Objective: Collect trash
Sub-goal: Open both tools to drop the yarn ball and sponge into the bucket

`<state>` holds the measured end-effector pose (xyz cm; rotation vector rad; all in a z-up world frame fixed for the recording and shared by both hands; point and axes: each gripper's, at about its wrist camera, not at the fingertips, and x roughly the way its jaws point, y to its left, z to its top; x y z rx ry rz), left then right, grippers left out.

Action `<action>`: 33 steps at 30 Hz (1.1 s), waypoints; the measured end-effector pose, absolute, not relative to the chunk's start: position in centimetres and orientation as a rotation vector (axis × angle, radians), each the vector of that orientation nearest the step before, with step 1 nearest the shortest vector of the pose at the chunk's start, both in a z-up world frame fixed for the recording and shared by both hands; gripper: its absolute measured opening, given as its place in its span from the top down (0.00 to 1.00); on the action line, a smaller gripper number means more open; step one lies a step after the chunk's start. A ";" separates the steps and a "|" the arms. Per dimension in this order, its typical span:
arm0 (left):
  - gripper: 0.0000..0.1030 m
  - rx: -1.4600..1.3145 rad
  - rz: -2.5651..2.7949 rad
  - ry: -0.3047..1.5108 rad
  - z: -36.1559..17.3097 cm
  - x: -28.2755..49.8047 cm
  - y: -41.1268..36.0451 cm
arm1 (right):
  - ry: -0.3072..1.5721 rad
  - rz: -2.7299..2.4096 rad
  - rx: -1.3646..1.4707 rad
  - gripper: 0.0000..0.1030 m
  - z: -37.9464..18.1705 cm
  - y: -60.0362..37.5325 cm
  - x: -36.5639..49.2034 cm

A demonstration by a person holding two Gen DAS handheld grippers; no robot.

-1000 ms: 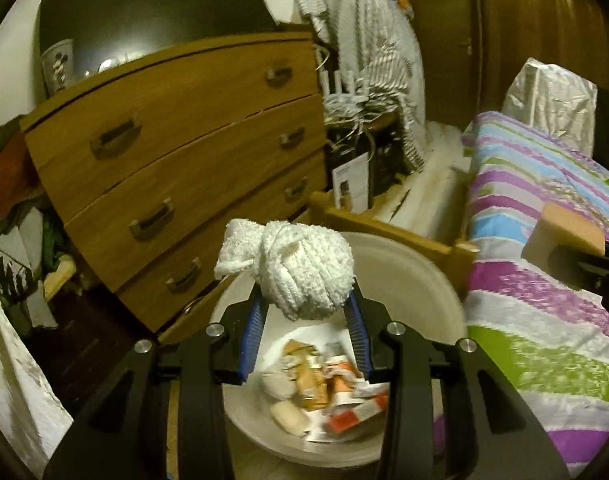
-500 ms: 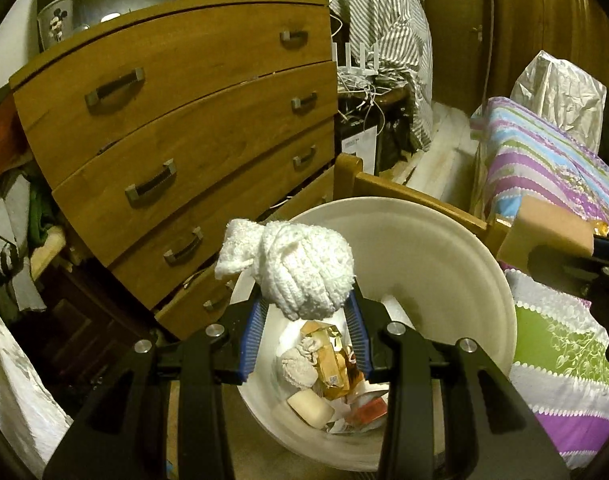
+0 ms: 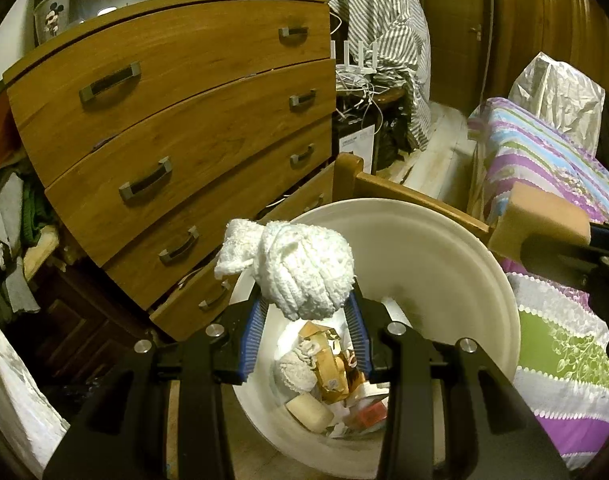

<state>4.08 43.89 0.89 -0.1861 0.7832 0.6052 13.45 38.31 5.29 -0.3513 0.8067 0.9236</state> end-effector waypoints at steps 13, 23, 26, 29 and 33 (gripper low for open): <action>0.32 -0.181 0.605 0.787 0.4 4.4 43.4 | 0.795 0.900 -0.344 0.40 4.6 37.5 13.8; 0.23 -0.187 0.615 0.770 0.5 3.6 43.0 | 0.654 0.814 -0.297 0.21 5.9 34.7 13.2; 0.21 -0.187 0.619 0.760 0.7 3.1 42.7 | 0.604 0.749 -0.278 0.17 6.0 33.1 12.7; 0.17 -0.190 0.628 0.742 1.0 2.5 42.4 | 0.623 0.709 -0.276 0.10 5.7 31.8 12.5; 0.07 -0.196 0.661 0.699 1.6 1.5 42.1 | 0.605 0.653 -0.294 0.05 5.5 30.4 11.6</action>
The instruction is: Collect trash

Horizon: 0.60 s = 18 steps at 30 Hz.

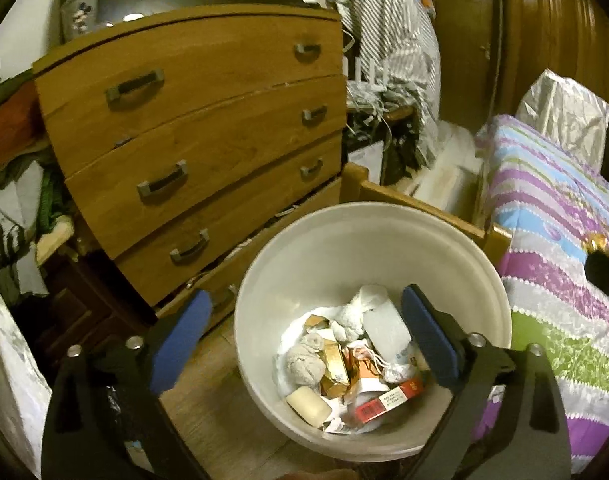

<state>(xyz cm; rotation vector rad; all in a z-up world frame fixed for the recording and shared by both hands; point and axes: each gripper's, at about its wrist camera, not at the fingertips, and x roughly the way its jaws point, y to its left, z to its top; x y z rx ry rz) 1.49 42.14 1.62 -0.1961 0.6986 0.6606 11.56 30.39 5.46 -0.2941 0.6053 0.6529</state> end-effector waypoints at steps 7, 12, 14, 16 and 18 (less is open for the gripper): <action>0.06 -0.165 0.701 0.704 2.0 0.5 41.3 | 0.622 0.675 -0.279 0.05 4.7 28.8 9.9; 0.06 -0.214 0.674 0.705 1.8 -0.7 41.1 | 0.636 0.673 -0.304 0.05 4.1 28.3 8.7; 0.06 -0.231 0.674 0.704 1.7 -1.2 41.0 | 0.634 0.675 -0.306 0.05 4.0 28.0 8.1; 0.06 -0.242 0.669 0.702 1.6 -1.5 40.8 | 0.629 0.681 -0.310 0.05 3.9 27.8 7.5; 0.06 -0.242 0.661 0.661 1.6 -1.9 40.3 | 0.626 0.681 -0.312 0.05 3.9 27.7 7.2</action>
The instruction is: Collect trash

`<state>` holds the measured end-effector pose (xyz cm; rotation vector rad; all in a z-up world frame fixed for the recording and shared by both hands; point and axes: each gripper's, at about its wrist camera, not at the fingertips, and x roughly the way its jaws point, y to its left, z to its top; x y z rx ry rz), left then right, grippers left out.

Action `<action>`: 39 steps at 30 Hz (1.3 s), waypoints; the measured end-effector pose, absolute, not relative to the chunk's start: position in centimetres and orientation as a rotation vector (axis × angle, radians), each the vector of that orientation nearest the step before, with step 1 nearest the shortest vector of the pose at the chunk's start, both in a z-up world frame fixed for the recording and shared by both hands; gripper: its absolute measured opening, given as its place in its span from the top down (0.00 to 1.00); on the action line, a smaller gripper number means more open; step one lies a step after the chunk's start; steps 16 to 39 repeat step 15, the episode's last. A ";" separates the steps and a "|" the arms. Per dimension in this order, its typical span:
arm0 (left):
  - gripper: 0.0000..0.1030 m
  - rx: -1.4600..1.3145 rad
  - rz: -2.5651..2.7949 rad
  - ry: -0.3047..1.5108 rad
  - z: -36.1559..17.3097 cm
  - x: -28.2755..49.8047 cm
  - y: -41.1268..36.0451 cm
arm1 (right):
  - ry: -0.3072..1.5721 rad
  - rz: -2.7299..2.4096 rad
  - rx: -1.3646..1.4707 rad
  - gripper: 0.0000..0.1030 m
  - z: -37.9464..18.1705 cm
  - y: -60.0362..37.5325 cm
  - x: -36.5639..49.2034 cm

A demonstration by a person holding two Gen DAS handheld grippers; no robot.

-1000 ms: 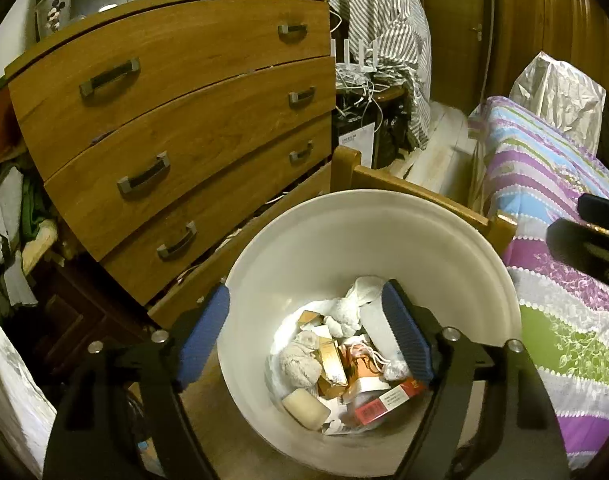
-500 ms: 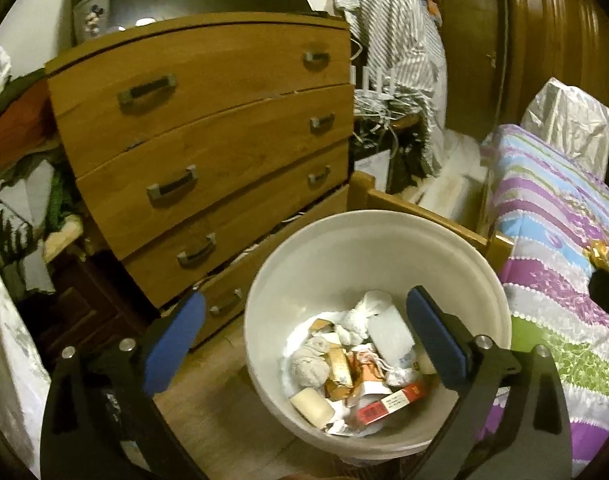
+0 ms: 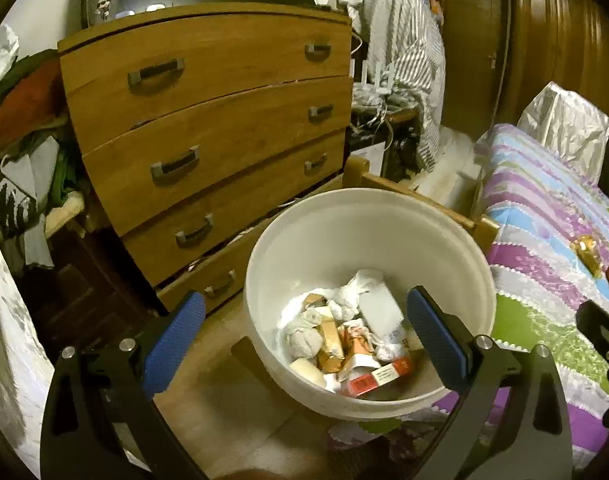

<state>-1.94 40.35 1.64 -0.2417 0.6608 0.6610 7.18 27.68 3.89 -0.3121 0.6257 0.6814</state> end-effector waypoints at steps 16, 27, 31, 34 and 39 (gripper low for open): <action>0.06 -0.153 0.613 0.684 2.2 -0.5 37.5 | 0.626 0.657 -0.268 0.05 4.2 26.5 7.7; 0.06 -0.153 0.613 0.684 2.2 -0.5 37.5 | 0.626 0.657 -0.268 0.05 4.2 26.5 7.7; 0.06 -0.153 0.613 0.684 2.2 -0.5 37.5 | 0.626 0.657 -0.268 0.05 4.2 26.5 7.7; 0.06 -0.153 0.613 0.684 2.2 -0.5 37.5 | 0.626 0.657 -0.268 0.05 4.2 26.5 7.7; 0.06 -0.153 0.613 0.684 2.2 -0.5 37.5 | 0.626 0.657 -0.268 0.05 4.2 26.5 7.7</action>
